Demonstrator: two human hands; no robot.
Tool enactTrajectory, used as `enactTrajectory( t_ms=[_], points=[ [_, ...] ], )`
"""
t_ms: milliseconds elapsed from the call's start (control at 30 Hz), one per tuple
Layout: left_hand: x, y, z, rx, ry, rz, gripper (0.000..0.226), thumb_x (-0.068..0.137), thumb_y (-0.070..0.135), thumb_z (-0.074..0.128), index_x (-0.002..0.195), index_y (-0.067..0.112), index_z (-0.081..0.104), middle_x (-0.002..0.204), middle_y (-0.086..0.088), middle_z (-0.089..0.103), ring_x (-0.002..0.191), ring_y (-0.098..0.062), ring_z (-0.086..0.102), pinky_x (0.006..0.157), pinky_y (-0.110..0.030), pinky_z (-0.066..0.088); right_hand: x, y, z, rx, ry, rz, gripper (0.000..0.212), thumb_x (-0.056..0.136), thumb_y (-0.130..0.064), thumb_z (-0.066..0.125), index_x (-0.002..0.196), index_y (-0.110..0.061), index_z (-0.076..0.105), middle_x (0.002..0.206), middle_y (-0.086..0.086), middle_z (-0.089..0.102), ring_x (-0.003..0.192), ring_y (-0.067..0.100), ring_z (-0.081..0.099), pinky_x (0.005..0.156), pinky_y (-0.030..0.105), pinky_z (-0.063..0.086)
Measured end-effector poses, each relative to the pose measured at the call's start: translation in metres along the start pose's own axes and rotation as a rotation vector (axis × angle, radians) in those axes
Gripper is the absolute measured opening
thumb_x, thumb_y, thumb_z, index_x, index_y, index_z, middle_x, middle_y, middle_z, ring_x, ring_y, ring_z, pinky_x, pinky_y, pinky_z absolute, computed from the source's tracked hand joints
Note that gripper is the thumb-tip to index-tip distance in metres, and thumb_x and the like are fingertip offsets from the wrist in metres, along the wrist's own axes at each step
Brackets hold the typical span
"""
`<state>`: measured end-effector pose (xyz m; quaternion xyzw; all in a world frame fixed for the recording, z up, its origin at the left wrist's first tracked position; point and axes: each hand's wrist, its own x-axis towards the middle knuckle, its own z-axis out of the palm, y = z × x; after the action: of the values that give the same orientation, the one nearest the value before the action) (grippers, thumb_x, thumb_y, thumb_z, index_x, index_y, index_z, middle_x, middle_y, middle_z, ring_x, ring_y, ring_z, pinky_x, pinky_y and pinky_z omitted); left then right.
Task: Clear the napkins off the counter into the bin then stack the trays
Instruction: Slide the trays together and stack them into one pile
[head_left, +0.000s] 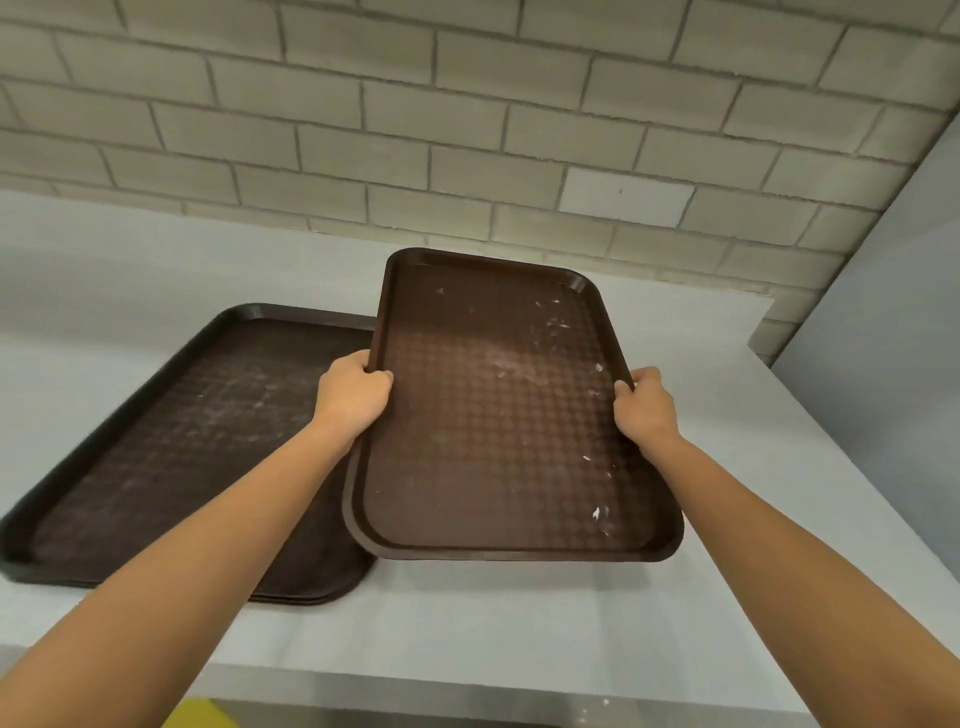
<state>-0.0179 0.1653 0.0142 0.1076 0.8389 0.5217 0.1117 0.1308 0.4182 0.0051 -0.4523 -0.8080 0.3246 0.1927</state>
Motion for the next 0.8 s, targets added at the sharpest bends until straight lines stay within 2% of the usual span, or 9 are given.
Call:
enactTrajectory(
  t_ms=[100, 200, 433, 533, 600, 700, 800],
  points=[
    [0.013, -0.014, -0.037, 0.081, 0.025, 0.000, 0.028, 0.095, 0.020, 0.046, 0.119, 0.016, 0.059, 0.115, -0.005, 0.063, 0.096, -0.022, 0.057, 0.082, -0.032, 0.043, -0.018, -0.024, 0.029, 0.010, -0.001, 0.006, 0.030, 0.099, -0.019, 0.039, 0.125, -0.004, 0.043, 0.121, 0.020, 0.057, 0.110, 0.036, 0.054, 0.089, 0.037, 0.044],
    [0.026, -0.033, -0.078, 0.128, 0.026, -0.005, 0.033, 0.095, 0.021, 0.046, 0.126, 0.013, 0.053, 0.120, -0.007, 0.060, 0.104, -0.025, 0.057, 0.086, -0.034, 0.044, -0.039, -0.051, 0.061, 0.028, -0.017, 0.012, 0.029, 0.099, -0.018, 0.039, 0.124, -0.005, 0.046, 0.120, 0.018, 0.058, 0.109, 0.036, 0.055, 0.088, 0.036, 0.044],
    [0.054, -0.080, -0.154, 0.247, 0.047, 0.068, 0.027, 0.092, 0.020, 0.049, 0.116, 0.012, 0.057, 0.107, -0.006, 0.064, 0.087, -0.020, 0.055, 0.078, -0.031, 0.043, -0.079, -0.096, 0.125, 0.049, -0.038, 0.039, 0.029, 0.097, -0.019, 0.041, 0.123, -0.008, 0.046, 0.119, 0.017, 0.058, 0.106, 0.034, 0.057, 0.090, 0.038, 0.046],
    [0.061, -0.091, -0.174, 0.342, 0.053, 0.087, 0.028, 0.092, 0.019, 0.049, 0.117, 0.010, 0.056, 0.110, -0.010, 0.063, 0.093, -0.025, 0.056, 0.081, -0.032, 0.044, -0.091, -0.105, 0.139, 0.000, -0.046, 0.036, 0.027, 0.097, -0.022, 0.043, 0.120, -0.009, 0.047, 0.113, 0.015, 0.061, 0.101, 0.033, 0.059, 0.084, 0.036, 0.046],
    [0.065, -0.097, -0.185, 0.412, 0.049, 0.107, 0.028, 0.092, 0.018, 0.049, 0.116, 0.007, 0.056, 0.109, -0.012, 0.062, 0.094, -0.027, 0.056, 0.077, -0.030, 0.041, -0.096, -0.112, 0.145, -0.042, -0.043, 0.019, 0.028, 0.097, -0.025, 0.045, 0.120, -0.010, 0.049, 0.112, 0.014, 0.062, 0.102, 0.032, 0.059, 0.083, 0.034, 0.046],
    [0.069, -0.107, -0.199, 0.505, 0.060, 0.135, 0.022, 0.090, 0.016, 0.049, 0.105, 0.003, 0.058, 0.100, -0.015, 0.063, 0.080, -0.023, 0.050, 0.069, -0.030, 0.038, -0.105, -0.121, 0.150, -0.109, -0.053, -0.012, 0.029, 0.097, -0.028, 0.046, 0.119, -0.010, 0.051, 0.114, 0.013, 0.063, 0.104, 0.032, 0.059, 0.086, 0.034, 0.046],
    [0.074, -0.117, -0.212, 0.603, 0.082, 0.141, 0.022, 0.090, 0.019, 0.050, 0.098, 0.003, 0.062, 0.088, -0.013, 0.063, 0.074, -0.023, 0.050, 0.065, -0.031, 0.038, -0.112, -0.128, 0.155, -0.194, -0.070, -0.065, 0.030, 0.097, -0.030, 0.046, 0.116, -0.008, 0.054, 0.114, 0.013, 0.063, 0.105, 0.032, 0.058, 0.083, 0.033, 0.044]
  ],
)
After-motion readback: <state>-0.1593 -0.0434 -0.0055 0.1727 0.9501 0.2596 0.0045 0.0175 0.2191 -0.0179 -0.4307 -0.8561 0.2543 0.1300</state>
